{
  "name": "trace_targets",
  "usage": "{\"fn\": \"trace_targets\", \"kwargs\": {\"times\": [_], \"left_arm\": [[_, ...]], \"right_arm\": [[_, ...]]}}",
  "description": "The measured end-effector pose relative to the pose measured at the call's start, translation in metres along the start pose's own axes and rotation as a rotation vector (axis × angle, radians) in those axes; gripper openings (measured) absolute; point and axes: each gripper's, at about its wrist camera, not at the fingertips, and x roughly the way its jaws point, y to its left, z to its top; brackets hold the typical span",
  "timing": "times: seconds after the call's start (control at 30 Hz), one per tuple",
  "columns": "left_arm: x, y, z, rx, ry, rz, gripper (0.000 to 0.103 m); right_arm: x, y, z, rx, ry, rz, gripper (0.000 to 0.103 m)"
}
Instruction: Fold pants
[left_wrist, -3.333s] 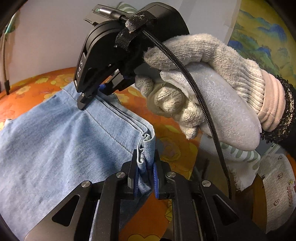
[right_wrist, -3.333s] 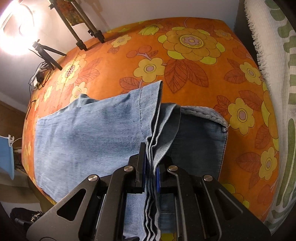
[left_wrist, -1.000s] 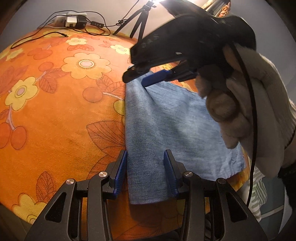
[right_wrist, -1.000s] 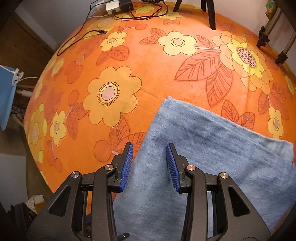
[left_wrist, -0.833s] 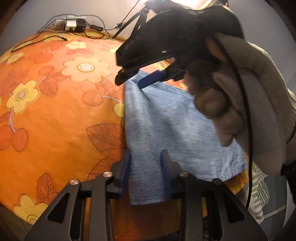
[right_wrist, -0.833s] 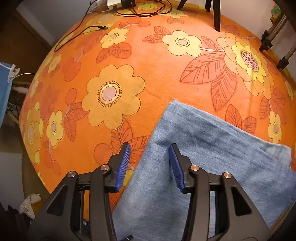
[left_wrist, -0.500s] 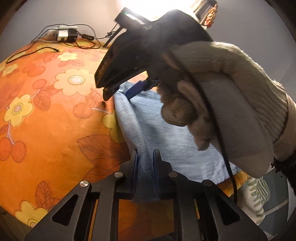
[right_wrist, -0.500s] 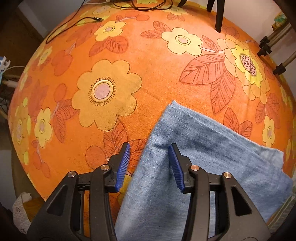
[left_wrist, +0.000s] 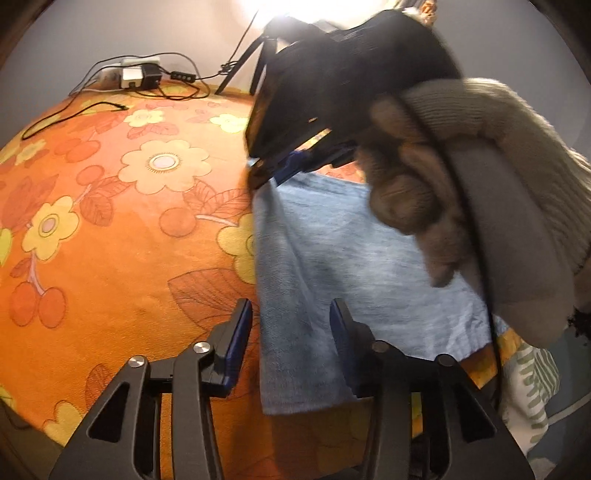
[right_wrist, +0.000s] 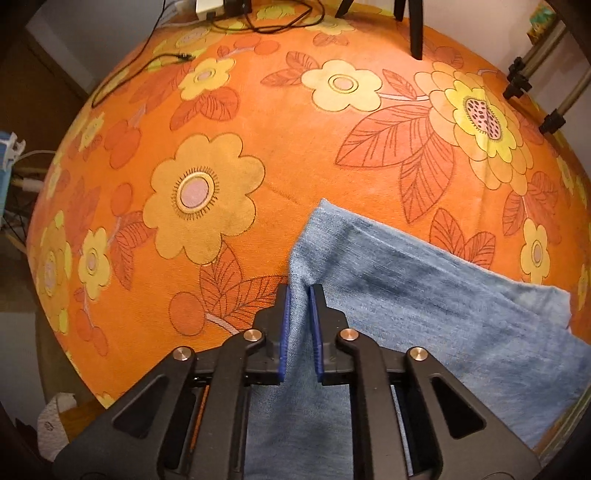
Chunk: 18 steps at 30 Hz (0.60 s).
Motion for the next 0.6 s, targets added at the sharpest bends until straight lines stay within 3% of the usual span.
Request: {"fn": "trace_targets", "kwargs": {"times": [0.27,0.33,0.6], "left_arm": [[0.009,0.002,0.001,-0.038,0.013,-0.02,0.041],[0.006,-0.001,0.001,-0.032,-0.006,-0.029,0.016],[-0.019,-0.044,0.004,0.07,-0.077,-0.099,0.008]], "right_arm": [[-0.03,-0.017,-0.014,0.012,-0.066,0.049,0.007],[-0.038,-0.022,-0.017,0.023,-0.082,0.064,0.007],[-0.064,-0.038,-0.025,0.06,-0.155,0.15,0.007]]}}
